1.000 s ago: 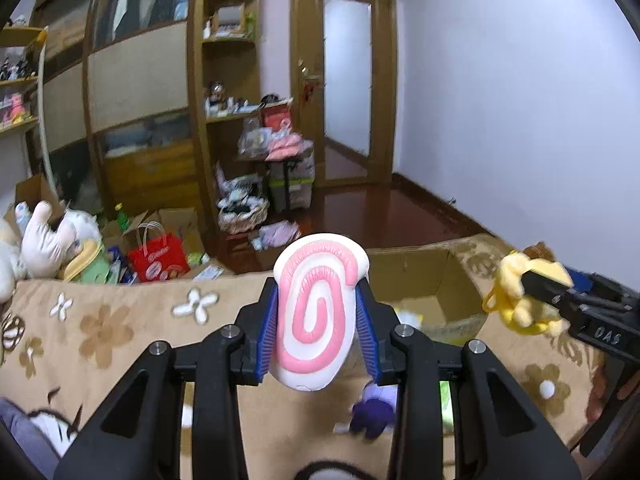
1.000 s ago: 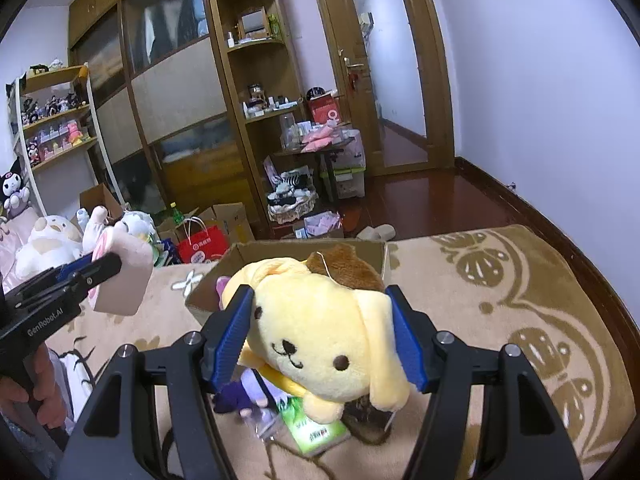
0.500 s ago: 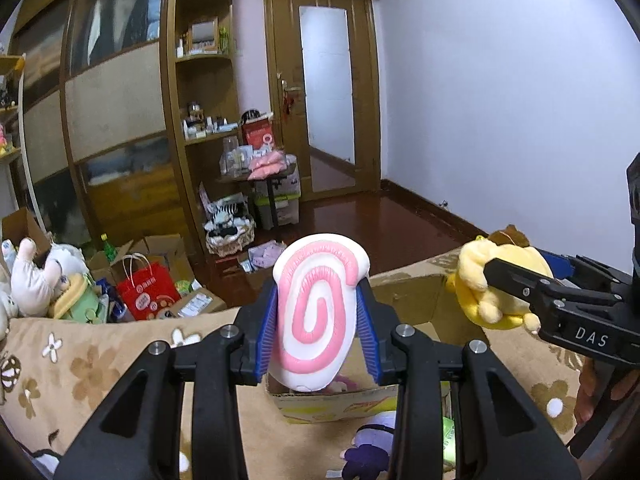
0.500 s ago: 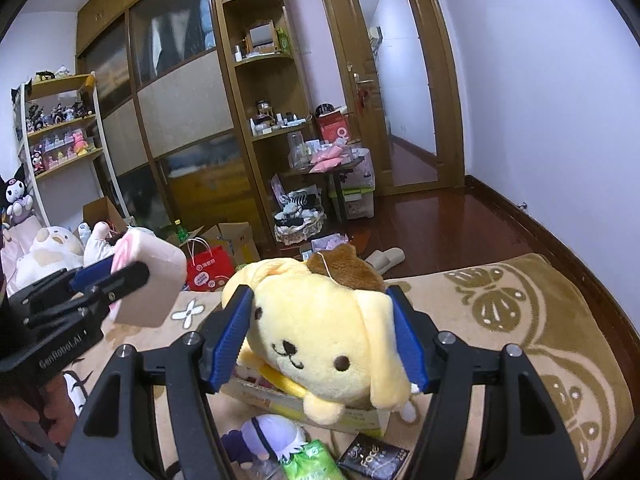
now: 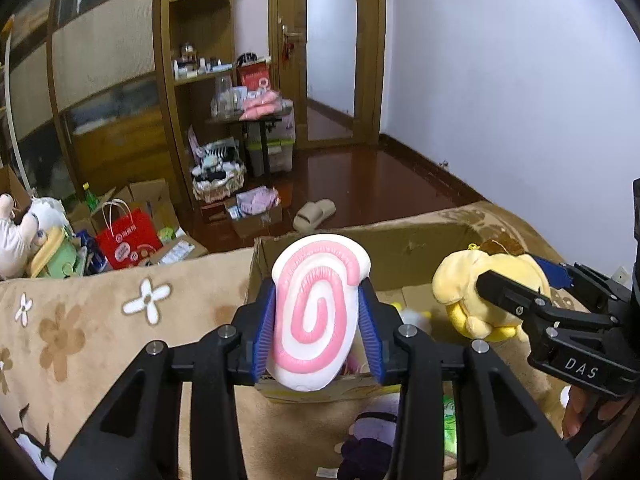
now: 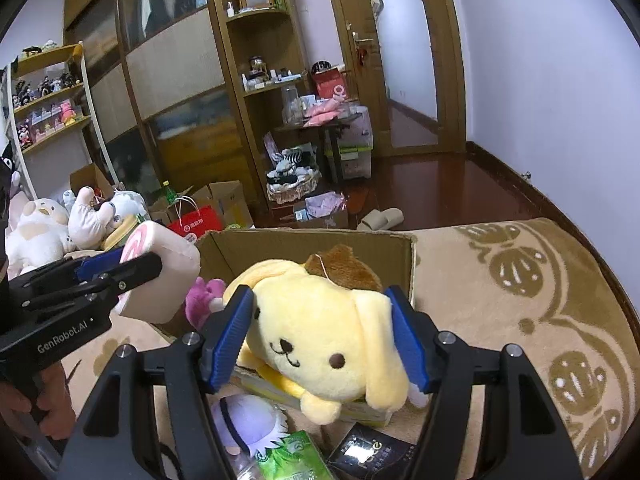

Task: Organize soft objects
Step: 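Carry swirl roll with left tool while right tool carries yellow dog into box, then open left tool releasing swirl roll while right tool releases yellow dog in box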

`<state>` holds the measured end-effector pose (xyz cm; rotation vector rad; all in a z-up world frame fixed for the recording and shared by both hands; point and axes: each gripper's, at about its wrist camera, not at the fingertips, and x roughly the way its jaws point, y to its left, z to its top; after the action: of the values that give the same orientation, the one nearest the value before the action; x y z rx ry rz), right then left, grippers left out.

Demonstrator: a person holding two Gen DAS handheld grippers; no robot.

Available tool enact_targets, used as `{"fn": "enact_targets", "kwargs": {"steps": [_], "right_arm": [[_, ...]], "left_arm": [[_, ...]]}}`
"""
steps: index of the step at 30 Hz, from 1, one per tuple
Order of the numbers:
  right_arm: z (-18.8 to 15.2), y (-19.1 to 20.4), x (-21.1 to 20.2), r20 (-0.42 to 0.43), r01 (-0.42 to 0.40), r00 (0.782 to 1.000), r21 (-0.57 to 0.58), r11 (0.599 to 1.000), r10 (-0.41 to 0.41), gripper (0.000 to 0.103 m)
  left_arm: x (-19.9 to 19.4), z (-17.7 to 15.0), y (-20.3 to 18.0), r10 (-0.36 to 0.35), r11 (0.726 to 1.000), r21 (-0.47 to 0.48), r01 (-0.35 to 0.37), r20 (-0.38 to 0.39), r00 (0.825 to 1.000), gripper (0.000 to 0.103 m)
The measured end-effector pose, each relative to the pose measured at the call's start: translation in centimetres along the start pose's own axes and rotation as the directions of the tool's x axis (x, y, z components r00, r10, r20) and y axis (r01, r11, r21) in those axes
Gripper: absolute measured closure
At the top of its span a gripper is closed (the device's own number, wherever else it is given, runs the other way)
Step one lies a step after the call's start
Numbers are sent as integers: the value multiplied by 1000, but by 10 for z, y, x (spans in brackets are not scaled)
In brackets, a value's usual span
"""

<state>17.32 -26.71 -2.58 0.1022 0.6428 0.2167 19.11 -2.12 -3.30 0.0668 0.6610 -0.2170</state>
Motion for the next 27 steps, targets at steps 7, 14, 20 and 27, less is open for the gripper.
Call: {"fn": "enact_targets", "kwargs": {"steps": [7,14,20,27], "right_arm": [[-6,-4,12,-14,-7,1000,34,999,7,31],[-8,-6,10,-7,-36,999,79,996,36,22],[-12,-4,0,-8,-30,999,64,997,31,7],[-18,-7,-17,-21,-27,999,75,997,29,0]], "left_arm": [[11,-2,7,-1,1000,-26,0,-38,999,54],[4,2,12,19,999,-48,-20,-10,1000,27],[-3,-1,11,74,997,-23,-74,-37,997,21],[-27,-4,9,105,994,0,-105,-31,994,9]]}}
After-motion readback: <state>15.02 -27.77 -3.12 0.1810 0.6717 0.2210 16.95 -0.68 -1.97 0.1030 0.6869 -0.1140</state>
